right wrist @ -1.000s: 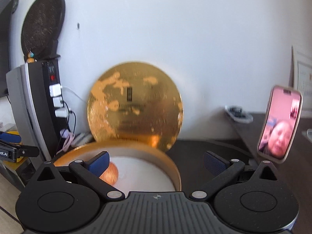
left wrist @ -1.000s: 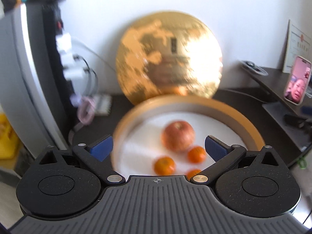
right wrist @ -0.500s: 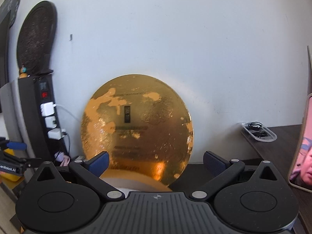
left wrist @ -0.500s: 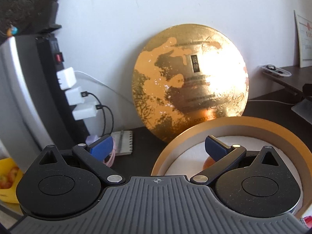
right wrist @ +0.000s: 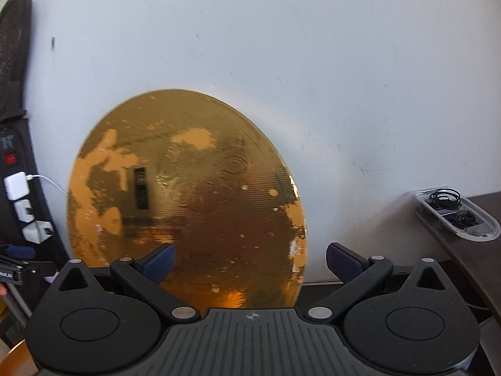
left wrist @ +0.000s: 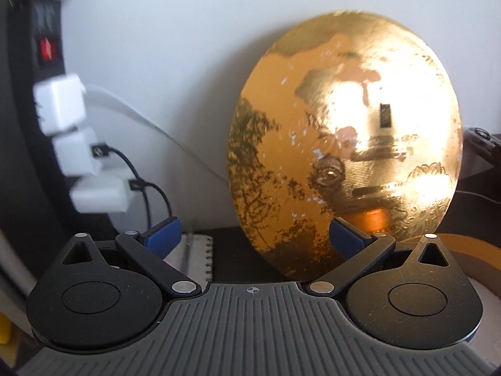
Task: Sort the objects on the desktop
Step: 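Move both grippers to the gold lid leaning on the wall and grasp its rim, then lift the gold lid away from the wall with both grippers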
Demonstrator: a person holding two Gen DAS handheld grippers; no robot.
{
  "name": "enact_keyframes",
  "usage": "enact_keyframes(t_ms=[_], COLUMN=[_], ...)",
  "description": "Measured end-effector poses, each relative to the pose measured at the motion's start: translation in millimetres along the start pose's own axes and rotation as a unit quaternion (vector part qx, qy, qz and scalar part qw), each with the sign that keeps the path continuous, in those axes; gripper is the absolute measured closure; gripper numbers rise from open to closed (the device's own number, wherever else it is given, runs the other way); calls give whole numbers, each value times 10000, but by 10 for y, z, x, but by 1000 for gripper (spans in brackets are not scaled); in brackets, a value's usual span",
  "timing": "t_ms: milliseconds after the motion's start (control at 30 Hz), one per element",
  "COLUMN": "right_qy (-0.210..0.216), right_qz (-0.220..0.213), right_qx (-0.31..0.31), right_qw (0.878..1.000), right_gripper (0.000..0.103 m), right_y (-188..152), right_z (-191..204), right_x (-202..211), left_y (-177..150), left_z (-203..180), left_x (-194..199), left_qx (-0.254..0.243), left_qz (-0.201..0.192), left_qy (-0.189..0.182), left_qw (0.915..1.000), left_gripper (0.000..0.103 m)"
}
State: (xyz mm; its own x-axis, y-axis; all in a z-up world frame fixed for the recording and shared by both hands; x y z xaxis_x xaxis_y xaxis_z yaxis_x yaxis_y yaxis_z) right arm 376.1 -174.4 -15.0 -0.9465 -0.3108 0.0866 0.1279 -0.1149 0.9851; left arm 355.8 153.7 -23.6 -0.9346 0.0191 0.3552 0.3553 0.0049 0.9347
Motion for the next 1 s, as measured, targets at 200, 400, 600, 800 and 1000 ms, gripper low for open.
enact_keyframes(t_ms=[200, 400, 600, 800, 1000], right_qy=[325, 622, 899, 1063, 1281], right_qz=[-136, -118, -78, -58, -179], right_qx=[-300, 42, 33, -246, -415], right_qw=[9989, 9980, 9959, 9940, 9907], right_gripper=[0, 0, 0, 0, 0], right_y=[-27, -84, -175, -286, -321], right_z=[-248, -312, -284, -295, -345], right_x=[-308, -559, -742, -860, -880], left_y=[-69, -64, -98, -206, -295], left_z=[122, 108, 95, 73, 81], left_x=[-308, -427, -565, -716, -813], left_qx=[42, -99, 16, 77, 344], left_qz=[-317, -726, -812, -720, -695], left_qy=[-125, -314, -436, -474, -798], left_qw=[9994, 9968, 9957, 9962, 9938], left_gripper=[0, 0, 0, 0, 0])
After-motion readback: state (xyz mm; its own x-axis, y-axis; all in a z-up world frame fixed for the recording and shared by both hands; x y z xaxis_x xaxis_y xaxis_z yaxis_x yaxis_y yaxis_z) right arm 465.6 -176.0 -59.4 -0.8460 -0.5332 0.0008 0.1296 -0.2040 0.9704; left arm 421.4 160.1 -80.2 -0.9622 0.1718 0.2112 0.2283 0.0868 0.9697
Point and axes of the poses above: each gripper's, at about its wrist camera, not at the fingertips, and x roughly against the way its jaws point, z to its left, y to its top, the point moved 6 cm from there along -x, roughly the way its jaws point, and after that the axes turned 12 degrees about -z, right-handed, at the moved point
